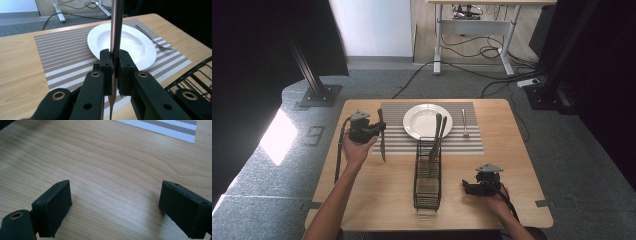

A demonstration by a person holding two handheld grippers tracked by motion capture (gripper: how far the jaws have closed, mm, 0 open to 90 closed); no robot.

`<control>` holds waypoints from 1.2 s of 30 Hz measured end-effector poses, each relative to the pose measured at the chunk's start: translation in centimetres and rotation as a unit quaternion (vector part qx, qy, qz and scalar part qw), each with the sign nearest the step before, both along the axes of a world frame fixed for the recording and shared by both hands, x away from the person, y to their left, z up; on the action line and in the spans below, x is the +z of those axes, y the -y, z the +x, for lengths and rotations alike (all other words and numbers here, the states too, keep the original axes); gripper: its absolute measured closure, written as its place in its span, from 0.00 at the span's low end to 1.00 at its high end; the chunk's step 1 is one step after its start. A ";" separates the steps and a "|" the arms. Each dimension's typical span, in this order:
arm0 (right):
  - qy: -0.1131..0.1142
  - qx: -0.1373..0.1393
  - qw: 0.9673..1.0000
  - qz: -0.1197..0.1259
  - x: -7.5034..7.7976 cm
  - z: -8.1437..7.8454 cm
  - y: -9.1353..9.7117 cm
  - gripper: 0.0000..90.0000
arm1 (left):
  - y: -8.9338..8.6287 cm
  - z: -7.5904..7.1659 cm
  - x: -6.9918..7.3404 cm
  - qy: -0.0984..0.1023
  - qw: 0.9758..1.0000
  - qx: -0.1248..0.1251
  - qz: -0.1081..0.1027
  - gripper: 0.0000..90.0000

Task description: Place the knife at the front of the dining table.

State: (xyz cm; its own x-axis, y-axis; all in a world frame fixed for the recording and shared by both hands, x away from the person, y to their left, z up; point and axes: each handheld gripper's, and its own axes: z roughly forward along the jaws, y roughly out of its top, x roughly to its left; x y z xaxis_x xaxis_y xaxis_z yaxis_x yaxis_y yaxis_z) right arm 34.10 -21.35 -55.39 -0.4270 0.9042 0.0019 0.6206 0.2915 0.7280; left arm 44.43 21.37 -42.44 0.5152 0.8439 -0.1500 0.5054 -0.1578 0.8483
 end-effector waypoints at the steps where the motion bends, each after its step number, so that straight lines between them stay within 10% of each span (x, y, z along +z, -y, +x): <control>1: -0.001 0.000 1.000 0.000 0.0 0.0 0.0 0.12 | 0.1 0.1 -0.1 -0.001 1.000 0.001 0.002 0.93; 36: -0.001 0.003 1.000 0.002 0.0 0.0 -0.1 0.12 | 2.7 5.5 -1.8 -0.033 0.998 0.039 0.028 0.93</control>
